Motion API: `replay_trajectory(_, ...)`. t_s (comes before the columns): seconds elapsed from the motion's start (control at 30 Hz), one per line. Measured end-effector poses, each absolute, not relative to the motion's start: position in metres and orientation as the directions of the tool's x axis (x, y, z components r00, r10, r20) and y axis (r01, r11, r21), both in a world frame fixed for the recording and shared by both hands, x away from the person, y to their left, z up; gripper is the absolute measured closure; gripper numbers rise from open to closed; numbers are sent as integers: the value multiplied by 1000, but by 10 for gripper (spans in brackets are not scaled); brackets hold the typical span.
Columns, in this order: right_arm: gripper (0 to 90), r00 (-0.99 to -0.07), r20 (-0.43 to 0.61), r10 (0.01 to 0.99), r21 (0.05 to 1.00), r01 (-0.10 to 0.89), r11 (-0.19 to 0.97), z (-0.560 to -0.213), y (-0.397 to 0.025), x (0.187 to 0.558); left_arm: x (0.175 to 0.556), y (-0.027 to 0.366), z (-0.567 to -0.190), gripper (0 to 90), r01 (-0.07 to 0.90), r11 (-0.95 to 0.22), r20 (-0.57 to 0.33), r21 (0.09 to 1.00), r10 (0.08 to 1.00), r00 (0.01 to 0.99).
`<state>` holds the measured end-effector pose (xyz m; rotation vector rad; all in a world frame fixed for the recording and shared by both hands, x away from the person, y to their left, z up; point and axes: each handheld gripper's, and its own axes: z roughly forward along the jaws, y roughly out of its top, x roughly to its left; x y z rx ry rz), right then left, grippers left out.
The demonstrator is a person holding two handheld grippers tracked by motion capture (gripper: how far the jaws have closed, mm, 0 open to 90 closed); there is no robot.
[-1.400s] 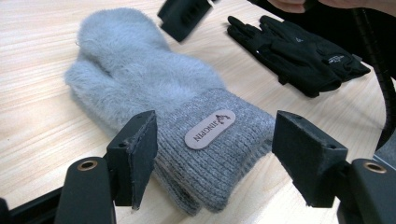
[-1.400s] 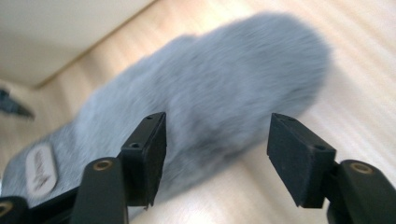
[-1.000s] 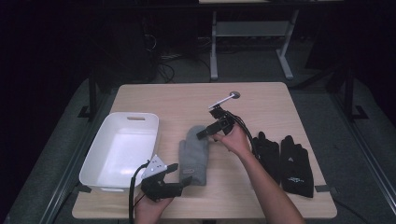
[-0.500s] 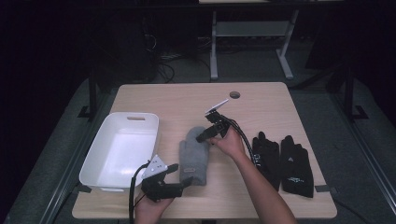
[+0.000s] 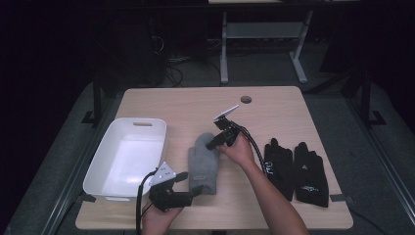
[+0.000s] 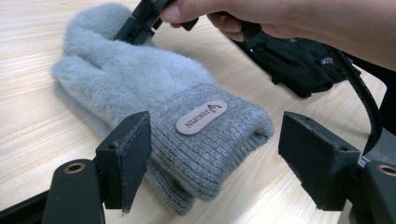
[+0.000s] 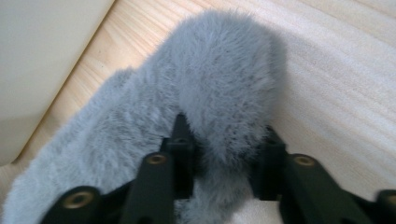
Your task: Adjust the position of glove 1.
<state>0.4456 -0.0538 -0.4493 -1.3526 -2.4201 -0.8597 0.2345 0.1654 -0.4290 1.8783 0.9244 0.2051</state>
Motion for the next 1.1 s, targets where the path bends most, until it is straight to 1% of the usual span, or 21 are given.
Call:
replay_trajectory(0.1,733,-567,446,693,396,819,415,-444,-53,443,236,167,-429,255,521,-193,-274,831,673,687)
replay_trajectory(0.27,753,-586,442,679,418,804,422,-435,-58,440,237,168,-425,254,532,-172,-296,829,672,679)
replay_trajectory(0.33,760,-597,449,665,436,796,421,-427,-65,436,239,168,-424,250,553,-137,-338,822,665,666)
replay_trajectory(0.43,766,-612,452,649,460,784,418,-417,-75,431,240,166,-422,243,562,-140,-343,816,664,664)
replay_trajectory(0.5,768,-619,457,639,475,777,412,-410,-83,425,240,162,-420,242,560,-154,-332,814,668,666)
replay_trajectory(0.6,769,-621,450,642,485,773,408,-406,-92,418,241,158,-419,240,571,-157,-339,806,668,663)
replay_trajectory(0.83,771,-612,425,667,495,774,395,-403,-121,403,254,150,-419,227,614,-160,-372,773,670,643)
replay_trajectory(0.87,770,-609,426,670,498,775,388,-403,-125,402,257,148,-420,224,634,-153,-394,758,667,633)
replay_trajectory(1.03,766,-586,426,689,495,789,364,-413,-147,400,271,140,-427,218,690,-149,-447,708,662,601)
replay_trajectory(1.1,763,-578,430,693,496,793,354,-418,-151,399,277,137,-432,217,728,-145,-488,670,653,579)
